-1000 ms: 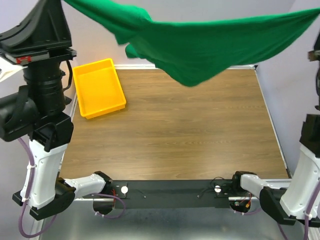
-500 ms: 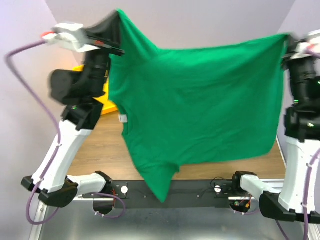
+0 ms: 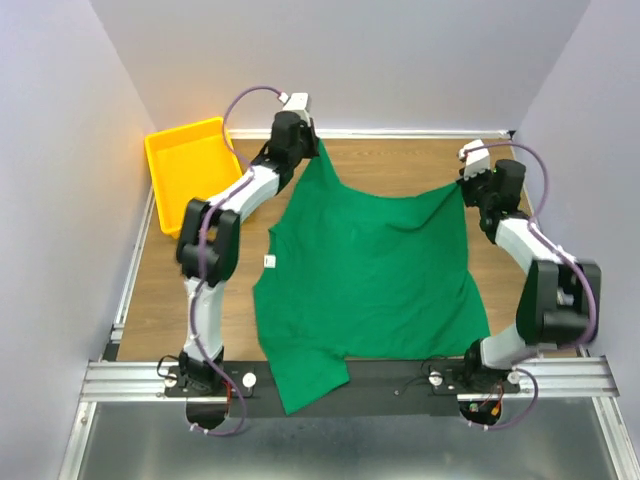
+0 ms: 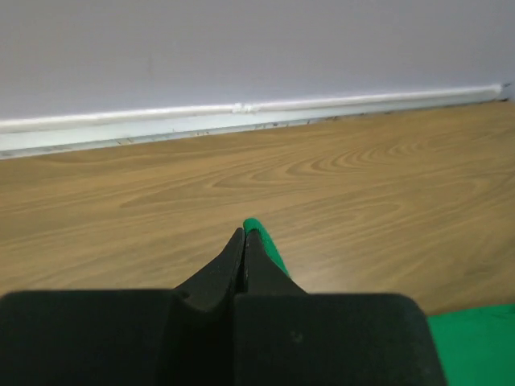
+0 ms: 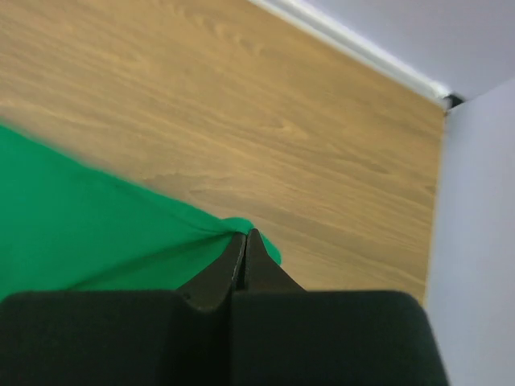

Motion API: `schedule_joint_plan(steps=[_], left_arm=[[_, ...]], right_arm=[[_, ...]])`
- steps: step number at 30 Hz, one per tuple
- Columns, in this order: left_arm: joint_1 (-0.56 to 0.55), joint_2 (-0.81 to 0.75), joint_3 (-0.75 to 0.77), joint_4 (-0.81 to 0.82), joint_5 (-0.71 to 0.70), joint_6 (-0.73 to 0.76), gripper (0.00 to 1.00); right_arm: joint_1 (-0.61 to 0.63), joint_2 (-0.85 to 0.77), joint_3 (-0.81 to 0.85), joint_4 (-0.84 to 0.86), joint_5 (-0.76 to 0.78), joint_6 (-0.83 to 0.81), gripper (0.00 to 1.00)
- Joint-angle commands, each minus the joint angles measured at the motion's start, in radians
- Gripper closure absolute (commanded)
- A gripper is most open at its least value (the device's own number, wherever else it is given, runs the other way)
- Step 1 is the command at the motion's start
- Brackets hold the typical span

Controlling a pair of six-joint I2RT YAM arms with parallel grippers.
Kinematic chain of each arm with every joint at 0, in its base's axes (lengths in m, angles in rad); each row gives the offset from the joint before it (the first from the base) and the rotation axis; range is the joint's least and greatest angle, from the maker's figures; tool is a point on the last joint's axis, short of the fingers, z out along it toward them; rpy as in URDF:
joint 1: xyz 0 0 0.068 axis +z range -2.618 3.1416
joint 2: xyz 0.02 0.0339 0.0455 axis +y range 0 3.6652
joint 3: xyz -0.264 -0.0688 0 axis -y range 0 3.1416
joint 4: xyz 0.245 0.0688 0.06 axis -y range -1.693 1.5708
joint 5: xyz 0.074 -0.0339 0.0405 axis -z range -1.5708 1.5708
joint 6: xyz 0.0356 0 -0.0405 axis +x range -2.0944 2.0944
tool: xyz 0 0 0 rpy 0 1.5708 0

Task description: Fold and stack the t-shirts

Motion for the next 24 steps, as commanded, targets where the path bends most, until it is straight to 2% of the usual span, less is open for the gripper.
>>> schedule_joint_plan(steps=[1, 4, 7, 9, 19, 24], left_arm=[[0.021, 0.174, 0.259, -0.212, 0.119, -0.095, 1.00], [0.036, 0.301, 0.424, -0.293, 0.100, -0.108, 1.00], [0.059, 0.352, 0.488, -0.342, 0.097, -0.128, 1.00], [0.070, 0.373, 0.500, -0.338, 0.102, -0.148, 1.00], [0.119, 0.412, 0.552, -0.324, 0.090, -0.187, 1.00], [0.130, 0.407, 0.563, -0.312, 0.054, -0.188, 1.00]], right_arm=[[-0.009, 0.144, -0.029, 0.342, -0.066, -0.078, 0.99], [-0.009, 0.256, 0.061, 0.327, -0.037, -0.061, 0.99], [-0.009, 0.385, 0.142, 0.307, 0.044, -0.021, 0.99], [-0.009, 0.463, 0.217, 0.292, 0.084, 0.000, 0.99], [-0.024, 0.646, 0.480, 0.125, 0.210, 0.128, 0.99], [-0.026, 0.697, 0.552, 0.069, 0.175, 0.115, 0.99]])
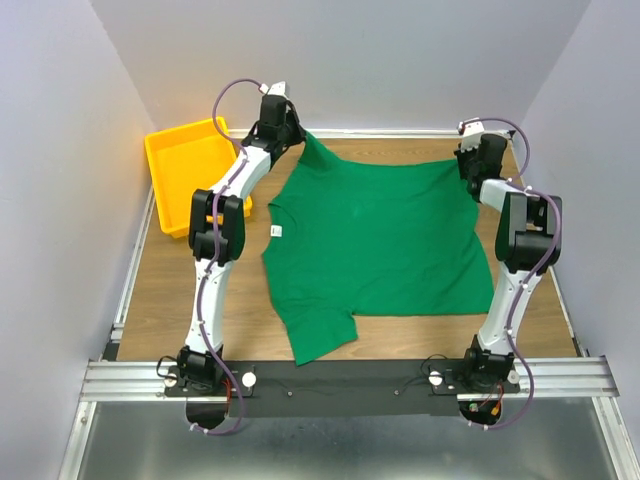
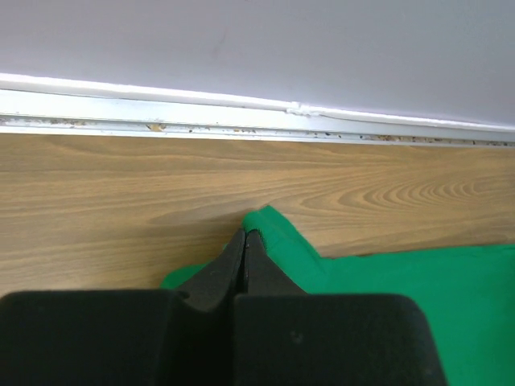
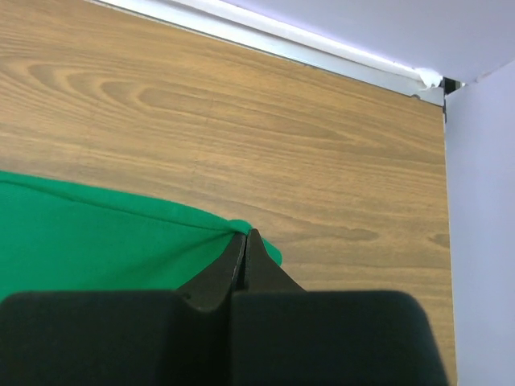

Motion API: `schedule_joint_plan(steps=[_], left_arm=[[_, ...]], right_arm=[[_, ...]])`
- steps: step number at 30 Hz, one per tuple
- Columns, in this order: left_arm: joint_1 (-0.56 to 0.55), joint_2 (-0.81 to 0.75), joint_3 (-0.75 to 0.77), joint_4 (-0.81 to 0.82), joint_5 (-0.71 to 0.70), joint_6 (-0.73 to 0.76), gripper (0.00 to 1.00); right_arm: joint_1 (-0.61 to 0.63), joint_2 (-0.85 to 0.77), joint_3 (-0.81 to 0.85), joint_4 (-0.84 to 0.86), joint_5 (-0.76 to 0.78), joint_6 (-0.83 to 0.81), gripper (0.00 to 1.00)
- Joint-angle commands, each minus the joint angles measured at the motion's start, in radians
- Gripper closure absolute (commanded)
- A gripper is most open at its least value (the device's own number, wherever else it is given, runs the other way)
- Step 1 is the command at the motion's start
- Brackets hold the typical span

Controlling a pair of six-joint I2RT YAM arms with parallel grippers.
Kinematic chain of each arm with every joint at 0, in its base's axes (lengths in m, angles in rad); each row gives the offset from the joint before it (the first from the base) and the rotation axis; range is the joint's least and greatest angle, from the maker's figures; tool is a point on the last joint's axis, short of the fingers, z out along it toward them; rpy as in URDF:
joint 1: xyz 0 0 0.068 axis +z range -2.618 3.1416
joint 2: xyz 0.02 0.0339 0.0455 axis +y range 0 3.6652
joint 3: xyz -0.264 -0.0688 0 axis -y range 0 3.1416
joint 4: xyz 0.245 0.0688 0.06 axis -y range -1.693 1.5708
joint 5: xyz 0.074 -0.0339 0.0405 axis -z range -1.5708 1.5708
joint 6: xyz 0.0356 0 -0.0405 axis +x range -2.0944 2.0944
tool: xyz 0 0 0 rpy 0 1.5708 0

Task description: Fold and stack the t-shirts

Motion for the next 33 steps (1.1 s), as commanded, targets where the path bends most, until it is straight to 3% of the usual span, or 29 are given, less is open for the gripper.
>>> schedule_joint_plan(steps=[1, 10, 13, 17, 19, 20, 23, 27, 33], left_arm=[[0.009, 0.017, 0.040, 0.006, -0.028, -0.014, 1.00], [0.009, -0.001, 0.060, 0.049, -0.006, 0.033, 1.00], [0.010, -0.020, 0.058, 0.050, -0.035, 0.056, 1.00], [0.012, -0.046, 0.050, 0.050, -0.069, 0.071, 1.00], [0.012, -0.046, 0.049, 0.049, -0.065, 0.078, 1.00], [0.012, -0.047, 0.049, 0.046, -0.063, 0.082, 1.00], [0.012, -0.055, 0.040, 0.042, -0.062, 0.090, 1.00], [0.012, -0.072, 0.035, 0.049, -0.060, 0.110, 1.00], [0.012, -0.102, 0.015, 0.067, -0.028, 0.137, 1.00]], right_arm=[[-0.009, 0.039, 0.060, -0.073, 0.006, 0.023, 0.99], [-0.009, 0.096, 0.155, -0.135, -0.056, 0.029, 0.94], [0.002, 0.114, 0.222, -0.237, -0.083, -0.054, 0.94], [0.034, 0.189, 0.392, -0.409, 0.010, -0.117, 0.92], [0.042, 0.240, 0.454, -0.455, 0.027, -0.099, 0.84], [0.042, 0.251, 0.492, -0.481, 0.054, -0.080, 0.64], [0.039, 0.262, 0.523, -0.515, 0.088, -0.014, 0.22], [-0.001, 0.208, 0.520, -0.544, 0.007, 0.099, 0.07], [-0.064, 0.280, 0.637, -0.714, -0.201, 0.237, 0.07]])
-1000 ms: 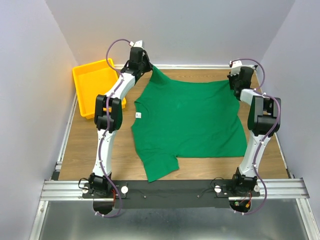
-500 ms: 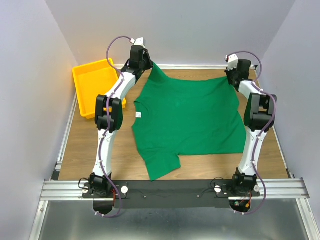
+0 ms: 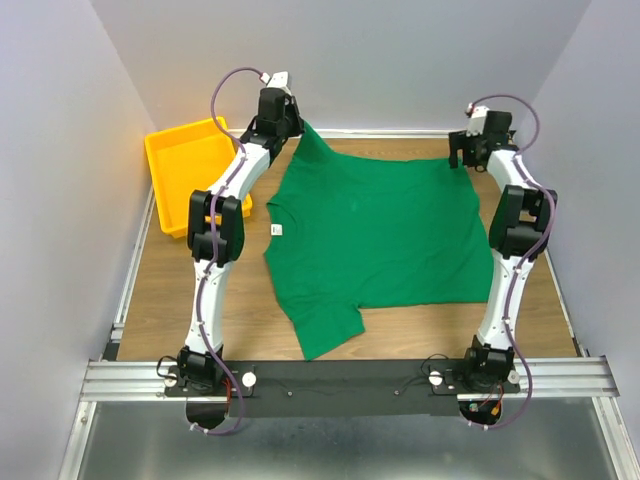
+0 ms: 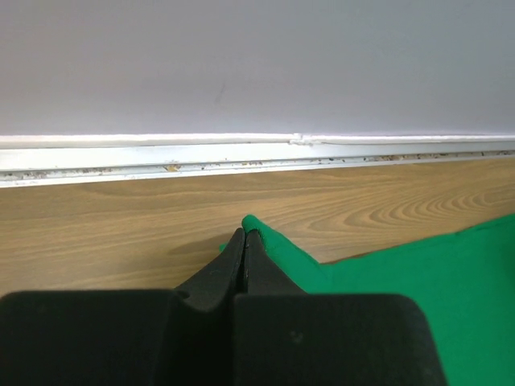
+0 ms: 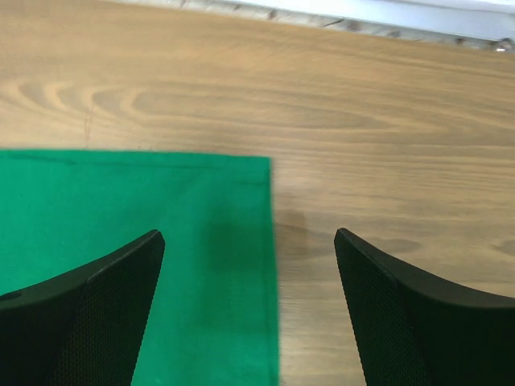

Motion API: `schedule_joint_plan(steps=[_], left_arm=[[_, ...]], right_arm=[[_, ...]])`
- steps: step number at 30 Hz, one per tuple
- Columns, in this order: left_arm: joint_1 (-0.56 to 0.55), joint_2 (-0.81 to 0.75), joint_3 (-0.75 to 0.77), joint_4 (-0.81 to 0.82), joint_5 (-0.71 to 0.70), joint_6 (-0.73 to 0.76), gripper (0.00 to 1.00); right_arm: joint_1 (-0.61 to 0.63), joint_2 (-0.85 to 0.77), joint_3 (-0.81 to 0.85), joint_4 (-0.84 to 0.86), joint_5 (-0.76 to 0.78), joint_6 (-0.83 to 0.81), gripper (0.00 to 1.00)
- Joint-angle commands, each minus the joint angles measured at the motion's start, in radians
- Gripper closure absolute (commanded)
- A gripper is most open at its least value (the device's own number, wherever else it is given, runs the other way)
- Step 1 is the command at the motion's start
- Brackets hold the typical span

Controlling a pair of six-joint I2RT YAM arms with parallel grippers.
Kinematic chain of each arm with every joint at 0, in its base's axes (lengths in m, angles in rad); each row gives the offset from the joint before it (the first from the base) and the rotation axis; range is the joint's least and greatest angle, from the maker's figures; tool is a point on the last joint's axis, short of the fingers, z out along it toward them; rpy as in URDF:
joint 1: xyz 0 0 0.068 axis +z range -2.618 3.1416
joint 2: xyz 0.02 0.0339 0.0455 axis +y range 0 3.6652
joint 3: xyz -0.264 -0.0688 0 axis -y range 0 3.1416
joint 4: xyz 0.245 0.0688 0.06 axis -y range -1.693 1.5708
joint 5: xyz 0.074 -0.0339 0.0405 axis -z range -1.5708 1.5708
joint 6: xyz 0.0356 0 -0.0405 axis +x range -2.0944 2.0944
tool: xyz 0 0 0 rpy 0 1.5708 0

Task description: Fold and stack the t-shirts

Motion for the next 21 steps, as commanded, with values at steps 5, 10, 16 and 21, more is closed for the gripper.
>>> schedule_joint_plan(steps=[5, 10, 16, 21], left_arm=[[0.006, -0.103, -0.045, 0.049, 0.043, 0.025, 1.00], [0.004, -0.116, -0.060, 0.051, 0.084, 0.008, 1.00], [0.004, -0.123, -0.081, 0.046, 0.100, 0.006, 1.00], [0.004, -0.117, -0.097, 0.046, 0.101, -0.003, 1.00]], right_arm=[[-0.046, 0.092, 0.109, -0.106, -0.136, 0.217, 0.18], [-0.052, 0.173, 0.174, -0.106, -0.176, 0.257, 0.30], [-0.060, 0.234, 0.236, -0.106, -0.210, 0.324, 0.30], [-0.066, 0.264, 0.269, -0.109, -0.243, 0.338, 0.37]])
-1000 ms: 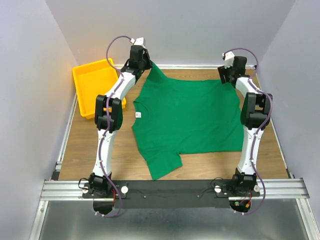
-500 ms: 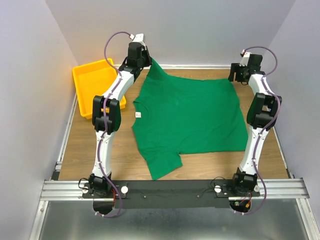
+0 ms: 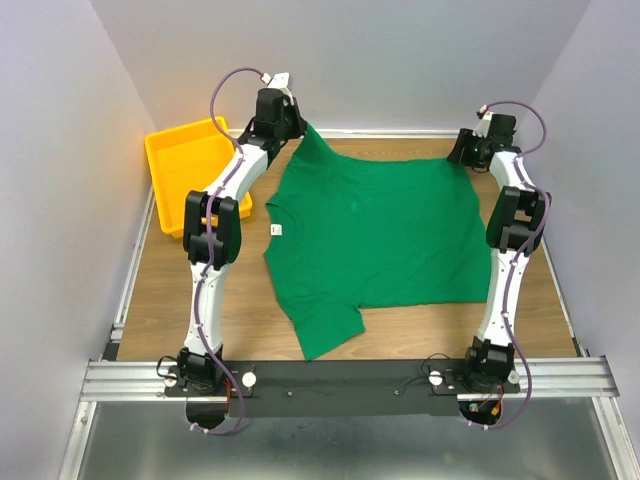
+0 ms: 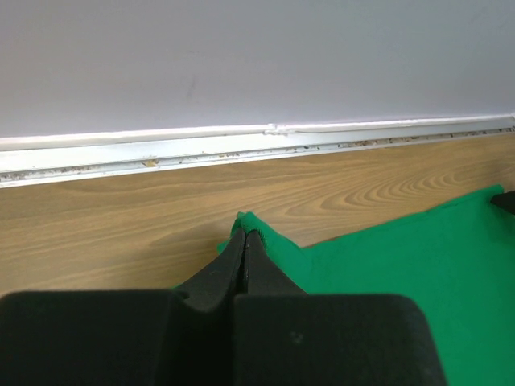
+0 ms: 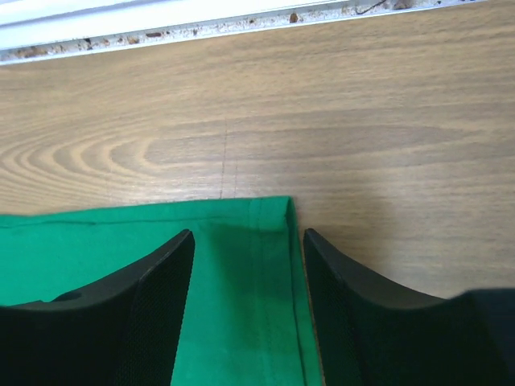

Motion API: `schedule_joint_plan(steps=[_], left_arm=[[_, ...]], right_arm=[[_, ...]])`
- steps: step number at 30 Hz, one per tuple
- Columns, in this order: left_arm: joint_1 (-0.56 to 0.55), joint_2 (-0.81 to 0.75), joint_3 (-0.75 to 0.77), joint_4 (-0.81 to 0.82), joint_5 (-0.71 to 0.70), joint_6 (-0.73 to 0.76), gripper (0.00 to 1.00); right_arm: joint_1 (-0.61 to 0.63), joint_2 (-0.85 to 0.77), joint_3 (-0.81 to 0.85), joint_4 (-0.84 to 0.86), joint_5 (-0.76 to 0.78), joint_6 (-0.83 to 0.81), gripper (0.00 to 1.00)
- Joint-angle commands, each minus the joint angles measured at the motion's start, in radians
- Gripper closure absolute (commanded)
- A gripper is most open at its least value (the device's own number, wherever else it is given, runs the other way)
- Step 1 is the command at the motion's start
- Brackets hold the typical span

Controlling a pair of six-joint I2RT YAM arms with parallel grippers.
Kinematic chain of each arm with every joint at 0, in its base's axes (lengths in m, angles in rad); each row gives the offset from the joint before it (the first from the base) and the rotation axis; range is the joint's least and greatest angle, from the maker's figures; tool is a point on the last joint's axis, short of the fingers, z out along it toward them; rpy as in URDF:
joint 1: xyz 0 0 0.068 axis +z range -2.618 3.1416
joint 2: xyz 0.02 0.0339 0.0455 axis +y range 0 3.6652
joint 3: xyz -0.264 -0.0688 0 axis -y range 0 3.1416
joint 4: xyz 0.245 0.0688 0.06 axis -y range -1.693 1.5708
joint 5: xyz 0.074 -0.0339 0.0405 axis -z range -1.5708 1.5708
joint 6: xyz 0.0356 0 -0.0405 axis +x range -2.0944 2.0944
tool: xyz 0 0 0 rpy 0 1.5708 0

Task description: Fold and stack the t-shirts

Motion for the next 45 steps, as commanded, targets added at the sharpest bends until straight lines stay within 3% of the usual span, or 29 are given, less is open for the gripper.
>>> schedule_joint_plan(steps=[1, 10, 18, 22, 29, 45], left_arm=[[0.004, -0.047, -0.015, 0.017, 0.026, -0.010, 1.00], [0.004, -0.038, -0.004, 0.020, 0.034, -0.024, 1.00], [0.006, -0.047, -0.024, 0.019, 0.038, -0.024, 1.00], [0.004, -0.055, -0.027, 0.022, 0.038, -0.015, 1.00], [0.004, -0.073, -0.032, 0.040, 0.045, -0.010, 1.00], [0.004, -0.183, -0.182, 0.118, 0.107, 0.022, 1.00]], right_arm=[[-0.006, 0.066, 0.029, -0.050, -0.056, 0.040, 0.37], [-0.006, 0.095, 0.054, -0.065, -0.100, 0.053, 0.57], [-0.014, 0.106, 0.066, -0.073, -0.112, 0.067, 0.93], [-0.031, 0.083, 0.089, -0.070, -0.103, 0.047, 0.99], [-0.080, -0.001, 0.078, -0.056, -0.184, 0.066, 0.99], [-0.091, -0.195, -0.150, -0.024, -0.299, 0.023, 0.92]])
